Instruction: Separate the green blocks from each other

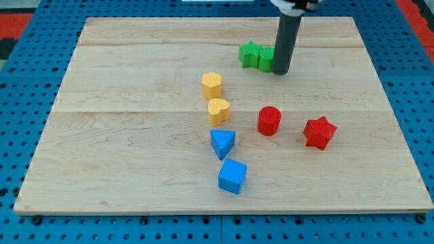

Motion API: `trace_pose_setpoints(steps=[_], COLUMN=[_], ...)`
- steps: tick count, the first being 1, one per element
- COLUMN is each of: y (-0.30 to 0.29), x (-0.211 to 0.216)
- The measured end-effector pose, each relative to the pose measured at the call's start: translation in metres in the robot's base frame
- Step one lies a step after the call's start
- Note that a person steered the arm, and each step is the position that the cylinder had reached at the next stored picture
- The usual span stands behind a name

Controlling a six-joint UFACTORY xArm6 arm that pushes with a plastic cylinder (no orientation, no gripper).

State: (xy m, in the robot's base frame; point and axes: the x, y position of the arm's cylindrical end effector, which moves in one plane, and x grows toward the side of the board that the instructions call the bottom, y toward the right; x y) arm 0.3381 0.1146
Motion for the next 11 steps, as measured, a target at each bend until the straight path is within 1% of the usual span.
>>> trace_pose_setpoints(steps=[1, 2, 3, 4, 5, 6, 7, 8, 9, 10, 11], y=[0.015, 0.024, -0.016, -0.063, -0.055, -0.029, -0.031, -0.075, -0.053, -0.018, -0.001], x=[-0.009, 0.007, 0.017, 0.004, -0.034, -0.041, -0.038, -0.024, -0.011, -0.015, -0.026])
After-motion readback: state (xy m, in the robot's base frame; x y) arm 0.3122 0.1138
